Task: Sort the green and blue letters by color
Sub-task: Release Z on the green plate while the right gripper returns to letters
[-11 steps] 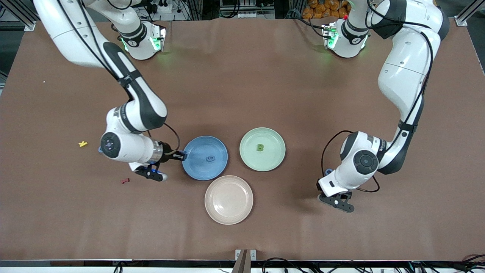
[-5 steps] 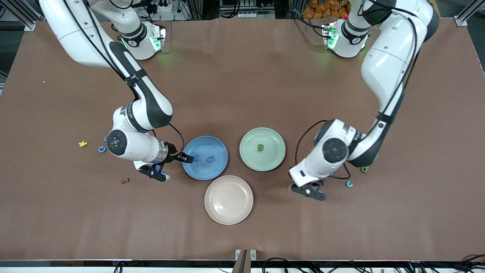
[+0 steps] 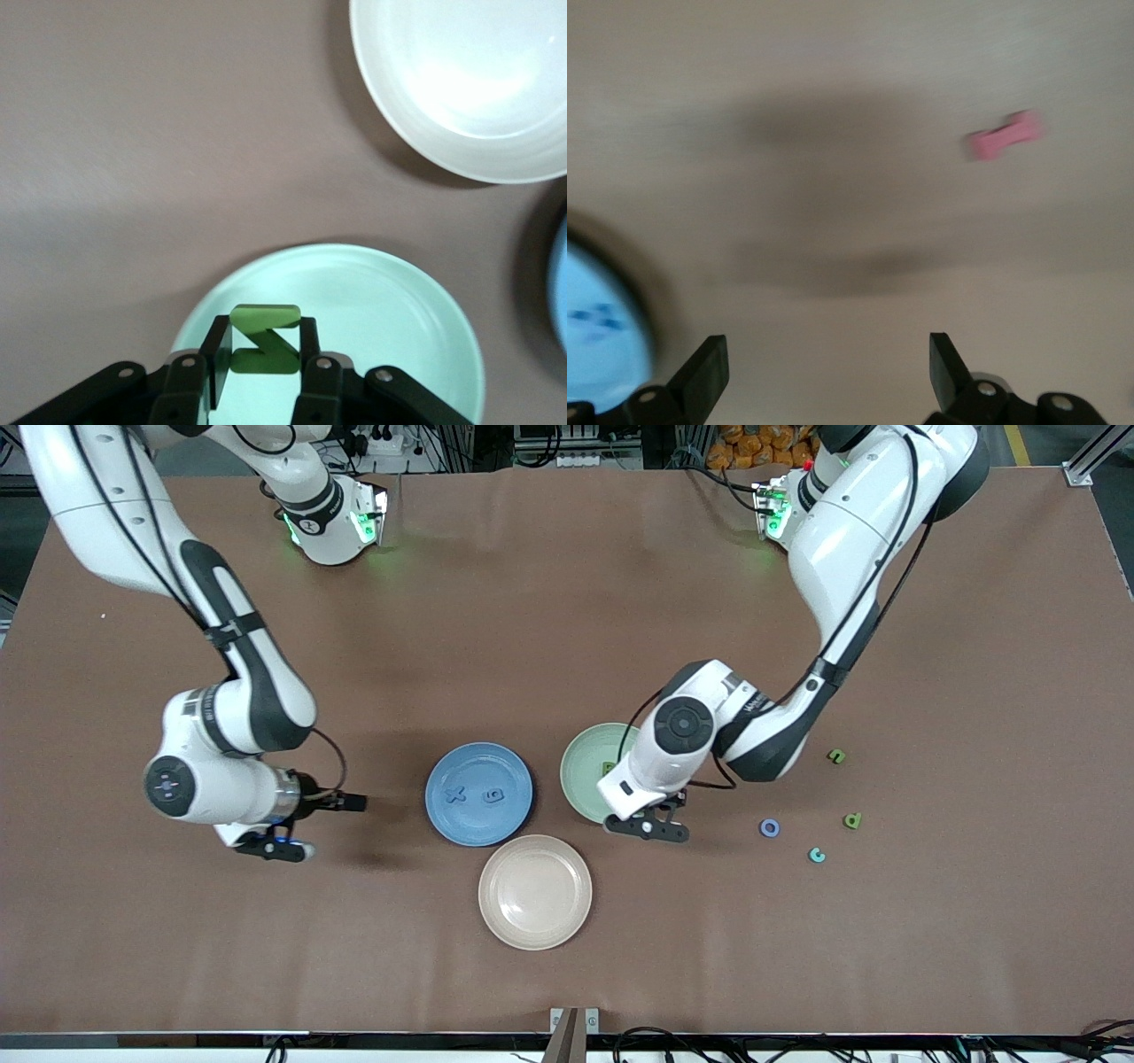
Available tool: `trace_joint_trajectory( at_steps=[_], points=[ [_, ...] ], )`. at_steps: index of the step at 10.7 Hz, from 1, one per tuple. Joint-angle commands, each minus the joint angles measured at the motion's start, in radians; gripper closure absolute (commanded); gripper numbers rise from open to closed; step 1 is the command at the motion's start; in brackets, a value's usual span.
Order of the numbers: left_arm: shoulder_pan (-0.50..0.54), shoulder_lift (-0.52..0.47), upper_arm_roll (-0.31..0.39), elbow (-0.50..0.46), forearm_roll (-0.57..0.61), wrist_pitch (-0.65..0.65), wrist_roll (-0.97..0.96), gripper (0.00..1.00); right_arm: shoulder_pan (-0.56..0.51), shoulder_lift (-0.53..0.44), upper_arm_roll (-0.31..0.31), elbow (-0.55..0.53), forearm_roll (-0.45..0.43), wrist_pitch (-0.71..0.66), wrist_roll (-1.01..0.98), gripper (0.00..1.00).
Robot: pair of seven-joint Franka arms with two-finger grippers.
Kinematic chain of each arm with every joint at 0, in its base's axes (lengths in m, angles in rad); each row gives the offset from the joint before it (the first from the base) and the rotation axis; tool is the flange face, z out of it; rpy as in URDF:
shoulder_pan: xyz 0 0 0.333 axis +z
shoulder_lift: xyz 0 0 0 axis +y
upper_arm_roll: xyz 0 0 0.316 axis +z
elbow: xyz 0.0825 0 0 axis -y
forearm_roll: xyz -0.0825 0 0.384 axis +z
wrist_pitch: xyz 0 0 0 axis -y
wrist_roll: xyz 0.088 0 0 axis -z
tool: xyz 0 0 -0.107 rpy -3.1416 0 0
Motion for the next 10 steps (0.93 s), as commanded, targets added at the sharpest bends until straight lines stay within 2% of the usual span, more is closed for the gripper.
trace_joint_trajectory(
  at_steps=[1,2,3,4,7,9,10],
  points=[
    [-0.061,-0.001,0.004,-0.016,-0.017,-0.011,-0.148,1.00,-0.139,-0.024,0.011,-0.022,-0.083,-0.030,-0.228,0.00],
    [-0.071,0.001,0.006,-0.024,-0.017,-0.011,-0.176,0.86,-0.187,-0.019,0.011,-0.022,-0.095,-0.028,-0.308,0.00],
    [-0.080,-0.002,0.004,-0.024,-0.017,-0.013,-0.214,0.17,-0.227,-0.016,0.011,-0.033,-0.128,-0.019,-0.363,0.00],
    [-0.080,-0.010,0.006,-0.030,-0.013,-0.025,-0.228,0.00,-0.263,-0.016,0.011,-0.046,-0.156,-0.004,-0.383,0.00],
    [-0.016,-0.066,0.010,-0.028,-0.001,-0.144,-0.181,0.00,-0.320,-0.048,0.011,-0.169,-0.172,0.140,-0.375,0.00],
    [0.077,-0.129,0.009,-0.049,-0.001,-0.226,0.033,0.00,-0.360,-0.076,0.011,-0.262,-0.172,0.211,-0.373,0.00],
    [0.149,-0.186,0.006,-0.112,0.000,-0.228,0.134,0.00,-0.377,-0.076,0.011,-0.278,-0.172,0.220,-0.374,0.00]
  ],
)
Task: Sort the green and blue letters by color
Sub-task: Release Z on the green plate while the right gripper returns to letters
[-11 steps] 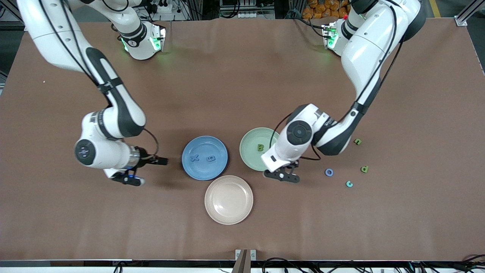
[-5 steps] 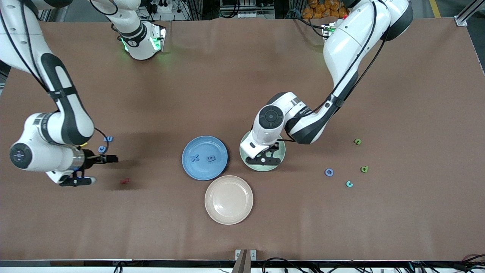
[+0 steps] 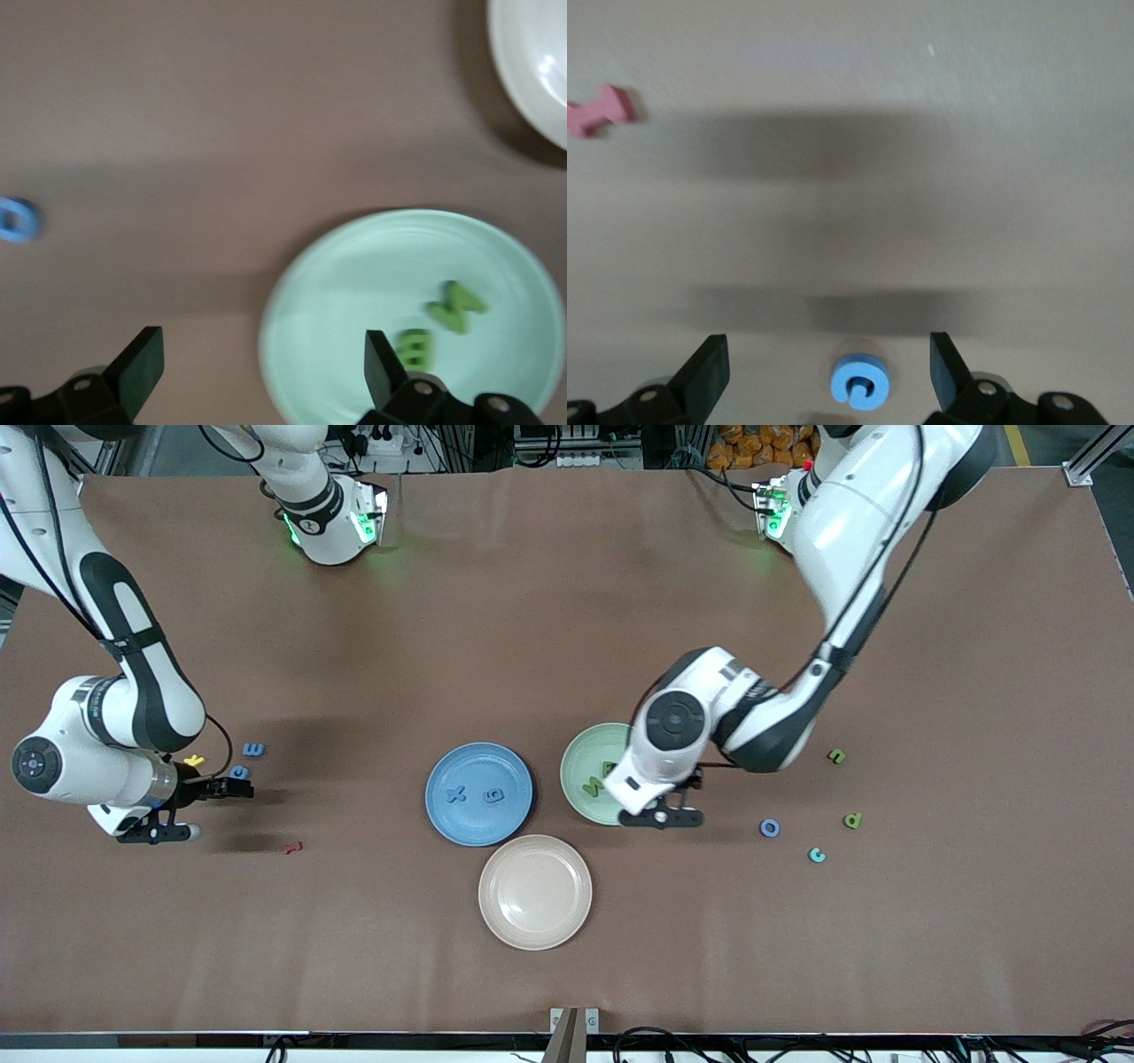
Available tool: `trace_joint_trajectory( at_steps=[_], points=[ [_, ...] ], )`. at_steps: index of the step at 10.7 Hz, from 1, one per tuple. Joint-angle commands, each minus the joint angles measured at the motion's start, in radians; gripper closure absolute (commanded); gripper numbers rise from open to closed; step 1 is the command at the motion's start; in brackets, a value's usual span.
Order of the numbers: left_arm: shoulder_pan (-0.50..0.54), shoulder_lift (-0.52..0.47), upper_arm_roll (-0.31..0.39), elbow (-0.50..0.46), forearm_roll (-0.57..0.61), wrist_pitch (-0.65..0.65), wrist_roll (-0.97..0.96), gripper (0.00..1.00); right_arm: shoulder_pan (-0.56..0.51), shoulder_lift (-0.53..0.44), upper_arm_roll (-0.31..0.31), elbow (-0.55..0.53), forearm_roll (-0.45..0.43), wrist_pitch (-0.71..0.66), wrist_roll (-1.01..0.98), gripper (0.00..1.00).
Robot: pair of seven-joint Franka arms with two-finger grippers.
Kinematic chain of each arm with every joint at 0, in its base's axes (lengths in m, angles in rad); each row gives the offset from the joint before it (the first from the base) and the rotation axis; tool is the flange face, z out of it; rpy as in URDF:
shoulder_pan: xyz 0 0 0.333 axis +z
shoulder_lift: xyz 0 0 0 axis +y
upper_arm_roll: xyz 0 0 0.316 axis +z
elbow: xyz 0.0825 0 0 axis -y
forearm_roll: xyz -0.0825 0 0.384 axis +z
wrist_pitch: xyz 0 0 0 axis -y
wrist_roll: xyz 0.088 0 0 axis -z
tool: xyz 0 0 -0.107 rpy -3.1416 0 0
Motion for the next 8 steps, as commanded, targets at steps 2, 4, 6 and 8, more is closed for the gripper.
trace_joint_trajectory(
  at_steps=[2,4,6,8],
  points=[
    [0.244,-0.211,-0.007,-0.246,-0.001,-0.025,0.331,0.00,-0.067,-0.057,0.014,-0.130,-0.018,0.046,0.005,0.00],
    [0.335,-0.268,-0.009,-0.412,0.029,0.103,0.484,0.00,-0.072,-0.057,0.014,-0.147,-0.018,0.047,0.005,0.00],
    [0.452,-0.283,-0.012,-0.565,0.058,0.281,0.554,0.00,-0.066,-0.051,0.014,-0.146,-0.021,0.047,0.005,0.00],
    [0.529,-0.279,-0.012,-0.656,0.121,0.400,0.647,0.00,-0.072,-0.041,0.014,-0.146,-0.035,0.050,0.007,0.00]
  ],
)
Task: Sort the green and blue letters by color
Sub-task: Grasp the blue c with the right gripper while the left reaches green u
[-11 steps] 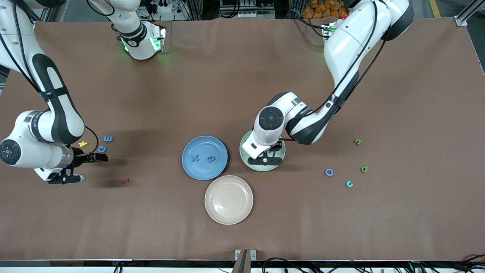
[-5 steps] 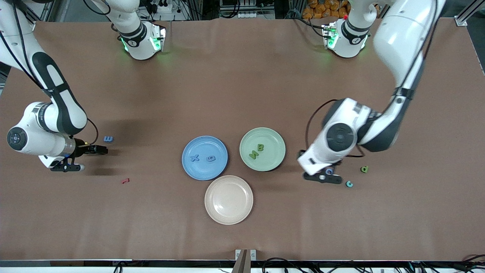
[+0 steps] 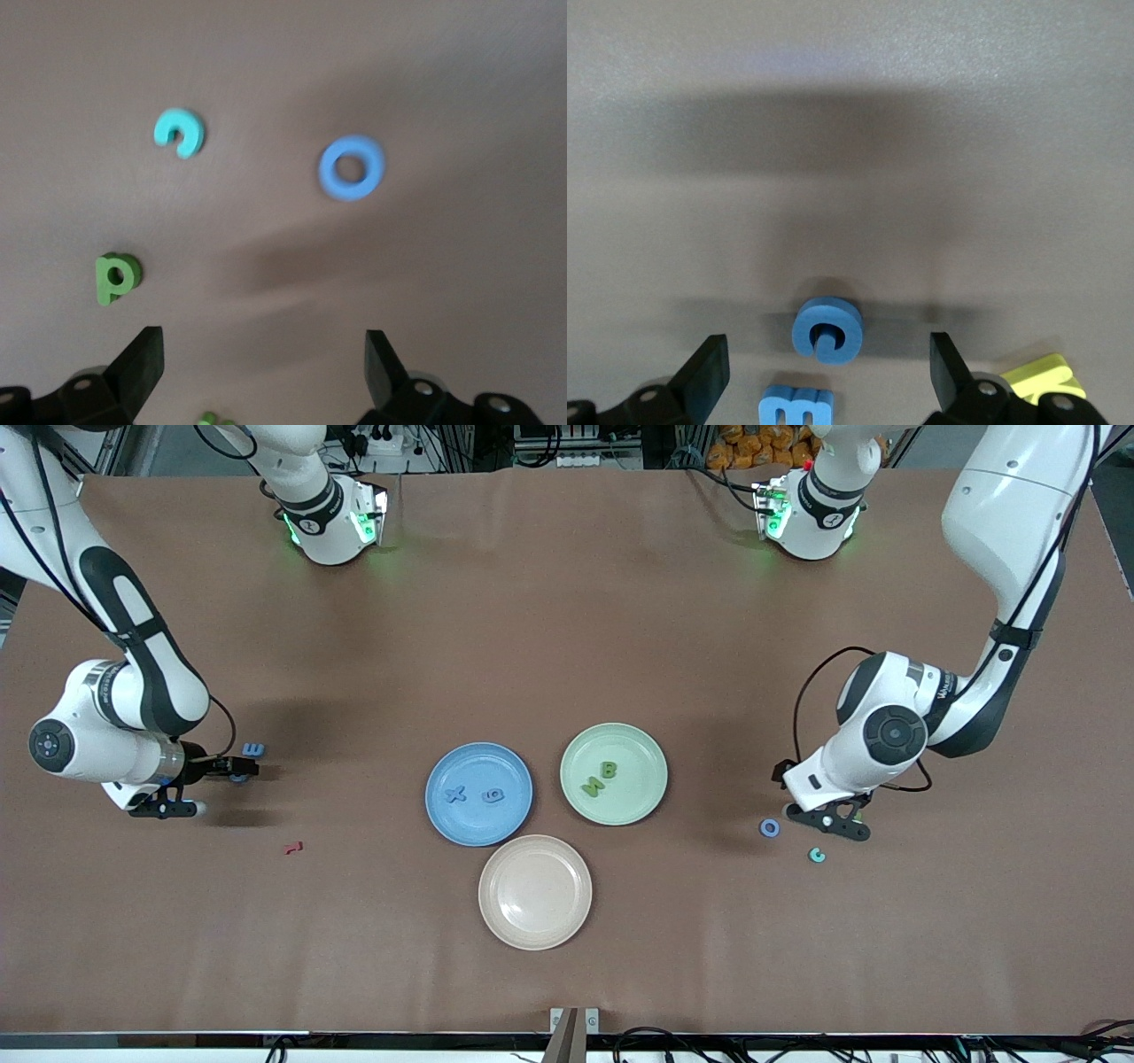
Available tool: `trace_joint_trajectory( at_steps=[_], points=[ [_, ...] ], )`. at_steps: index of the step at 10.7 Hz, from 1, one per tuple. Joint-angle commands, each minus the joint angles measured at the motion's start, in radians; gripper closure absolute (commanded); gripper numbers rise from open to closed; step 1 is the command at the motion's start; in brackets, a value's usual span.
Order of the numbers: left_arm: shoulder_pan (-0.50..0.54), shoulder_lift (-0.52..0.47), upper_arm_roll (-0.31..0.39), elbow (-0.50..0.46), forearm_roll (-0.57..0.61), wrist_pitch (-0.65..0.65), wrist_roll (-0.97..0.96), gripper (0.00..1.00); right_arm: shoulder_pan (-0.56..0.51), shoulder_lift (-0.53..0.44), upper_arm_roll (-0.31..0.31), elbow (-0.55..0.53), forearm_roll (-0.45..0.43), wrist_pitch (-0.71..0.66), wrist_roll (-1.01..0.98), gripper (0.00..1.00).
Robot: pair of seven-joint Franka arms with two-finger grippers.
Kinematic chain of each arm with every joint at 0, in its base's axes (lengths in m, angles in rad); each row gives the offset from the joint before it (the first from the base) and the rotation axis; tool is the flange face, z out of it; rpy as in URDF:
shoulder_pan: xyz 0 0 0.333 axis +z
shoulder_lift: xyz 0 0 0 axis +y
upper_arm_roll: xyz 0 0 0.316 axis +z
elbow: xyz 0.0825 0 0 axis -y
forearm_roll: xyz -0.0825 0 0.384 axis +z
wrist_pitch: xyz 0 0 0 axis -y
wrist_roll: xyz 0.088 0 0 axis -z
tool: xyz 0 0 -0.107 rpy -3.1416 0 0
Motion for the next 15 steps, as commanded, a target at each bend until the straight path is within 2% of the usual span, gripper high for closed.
trace_joint_trajectory(
  at_steps=[1,5,6,7,8,12,15],
  points=[
    [0.089,-0.052,-0.013,-0.165,0.092,0.121,0.084,0.00,-0.020,-0.015,0.012,-0.030,-0.038,0.023,0.007,0.00],
    [0.149,-0.107,-0.014,-0.293,0.117,0.168,0.130,0.00,-0.025,0.001,0.007,-0.030,-0.040,0.033,0.005,0.01],
    [0.160,-0.111,-0.014,-0.307,0.117,0.182,0.162,0.00,-0.023,0.001,0.009,-0.030,-0.040,0.033,0.002,0.22],
    [0.178,-0.110,-0.016,-0.308,0.117,0.184,0.196,0.00,-0.025,0.001,0.007,-0.030,-0.040,0.039,-0.004,0.80],
    [0.192,-0.108,-0.016,-0.311,0.117,0.192,0.210,0.01,-0.025,0.003,0.007,-0.030,-0.040,0.045,-0.004,1.00],
    [0.230,-0.095,-0.029,-0.330,0.115,0.196,0.253,0.08,-0.019,0.003,0.009,-0.018,-0.040,0.042,-0.002,1.00],
    [0.351,-0.107,-0.136,-0.373,0.115,0.202,0.282,0.14,0.026,-0.008,0.032,0.075,-0.034,-0.010,0.005,1.00]
  ],
)
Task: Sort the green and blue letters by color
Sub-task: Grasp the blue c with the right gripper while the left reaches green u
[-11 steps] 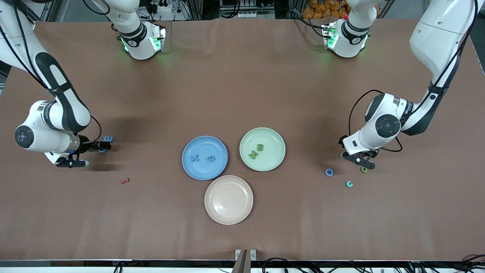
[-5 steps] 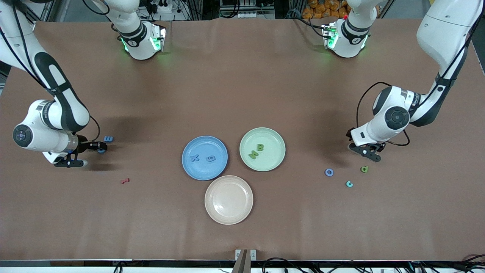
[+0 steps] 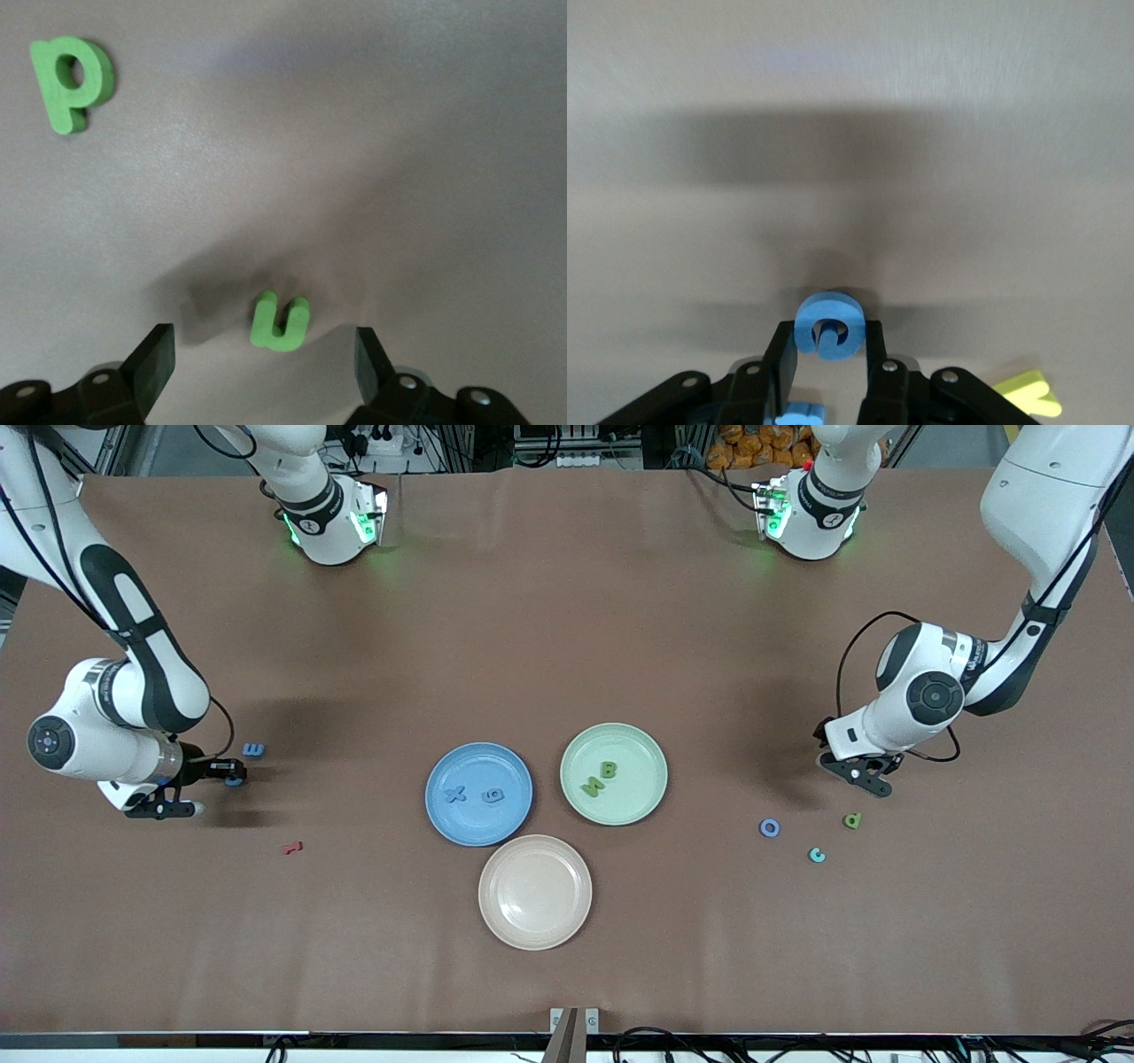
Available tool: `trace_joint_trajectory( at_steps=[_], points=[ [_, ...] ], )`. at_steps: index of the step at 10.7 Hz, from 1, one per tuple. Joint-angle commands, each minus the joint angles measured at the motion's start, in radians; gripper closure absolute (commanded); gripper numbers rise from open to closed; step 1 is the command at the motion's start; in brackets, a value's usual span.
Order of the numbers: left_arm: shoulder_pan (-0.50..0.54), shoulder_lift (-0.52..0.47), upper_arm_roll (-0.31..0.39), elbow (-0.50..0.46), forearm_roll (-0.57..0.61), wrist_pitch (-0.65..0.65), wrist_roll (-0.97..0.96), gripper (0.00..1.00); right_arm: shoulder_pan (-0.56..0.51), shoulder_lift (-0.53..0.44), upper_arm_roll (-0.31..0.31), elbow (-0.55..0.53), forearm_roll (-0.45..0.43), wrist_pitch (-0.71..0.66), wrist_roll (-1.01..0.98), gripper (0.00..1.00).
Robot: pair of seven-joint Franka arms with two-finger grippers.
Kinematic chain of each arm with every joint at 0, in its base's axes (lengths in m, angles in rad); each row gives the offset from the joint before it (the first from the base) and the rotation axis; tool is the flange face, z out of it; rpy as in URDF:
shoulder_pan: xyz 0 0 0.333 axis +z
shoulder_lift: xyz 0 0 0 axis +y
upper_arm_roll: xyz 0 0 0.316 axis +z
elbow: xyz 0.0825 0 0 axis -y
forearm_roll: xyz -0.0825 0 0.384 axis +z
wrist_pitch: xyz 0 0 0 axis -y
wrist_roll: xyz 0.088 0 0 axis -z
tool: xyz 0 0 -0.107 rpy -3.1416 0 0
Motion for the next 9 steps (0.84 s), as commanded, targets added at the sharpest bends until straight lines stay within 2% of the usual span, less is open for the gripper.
trace_joint_trajectory(
  at_steps=[1,2,4,5,7,9],
  points=[
    [0.143,-0.017,-0.117,-0.052,0.020,0.024,0.047,0.15,0.063,-0.001,0.038,0.140,0.000,-0.117,0.013,1.00],
    [0.145,-0.003,-0.120,-0.048,0.020,0.027,0.047,0.15,0.110,0.001,0.042,0.204,0.010,-0.184,0.041,1.00],
    [0.139,0.003,-0.122,-0.040,0.020,0.032,0.051,0.21,0.224,0.007,0.040,0.310,0.032,-0.226,0.191,1.00],
    [0.138,0.003,-0.122,-0.038,0.020,0.035,0.051,0.26,0.267,0.010,0.040,0.327,0.033,-0.226,0.272,1.00],
    [0.130,0.006,-0.122,-0.038,0.020,0.039,0.049,0.28,0.362,0.015,0.040,0.332,0.035,-0.225,0.502,1.00],
    [0.130,0.018,-0.122,-0.023,0.020,0.039,0.049,0.28,0.460,0.021,0.040,0.332,0.090,-0.225,0.704,1.00]
  ],
)
